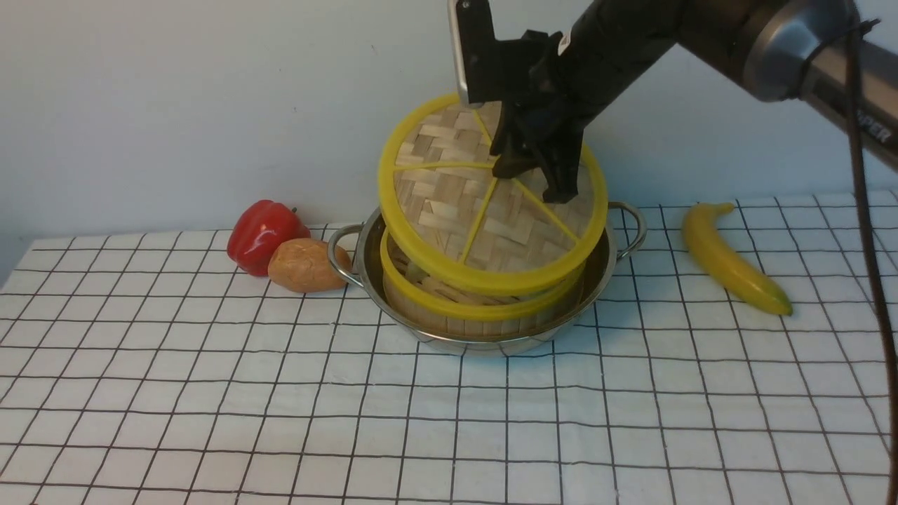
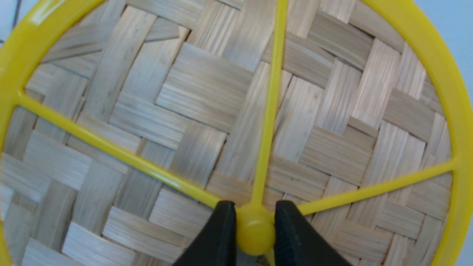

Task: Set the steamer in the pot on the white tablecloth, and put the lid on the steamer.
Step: 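Place the bamboo steamer lid onto the steamer basket in the pot with the right gripper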

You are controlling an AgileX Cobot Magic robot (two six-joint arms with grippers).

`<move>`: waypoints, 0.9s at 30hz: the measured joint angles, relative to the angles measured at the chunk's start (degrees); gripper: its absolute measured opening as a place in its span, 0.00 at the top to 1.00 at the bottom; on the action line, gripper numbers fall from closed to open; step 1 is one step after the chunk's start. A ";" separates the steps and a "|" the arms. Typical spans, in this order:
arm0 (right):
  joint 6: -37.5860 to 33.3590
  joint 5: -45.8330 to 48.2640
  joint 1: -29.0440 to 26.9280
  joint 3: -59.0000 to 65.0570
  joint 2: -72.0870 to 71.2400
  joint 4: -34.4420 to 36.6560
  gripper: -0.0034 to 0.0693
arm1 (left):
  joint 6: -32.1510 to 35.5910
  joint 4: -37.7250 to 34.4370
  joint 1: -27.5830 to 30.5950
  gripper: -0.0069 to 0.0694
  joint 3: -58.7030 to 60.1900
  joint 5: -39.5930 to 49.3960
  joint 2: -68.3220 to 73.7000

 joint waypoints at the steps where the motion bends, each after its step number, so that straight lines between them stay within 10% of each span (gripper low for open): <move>1: 0.06 0.15 0.00 0.00 0.00 0.16 0.75 | 0.00 0.00 0.00 0.59 0.00 0.00 0.00; 27: 2.20 -1.48 0.00 0.00 1.68 -0.46 0.75 | 0.00 0.00 0.00 0.59 0.00 0.00 0.00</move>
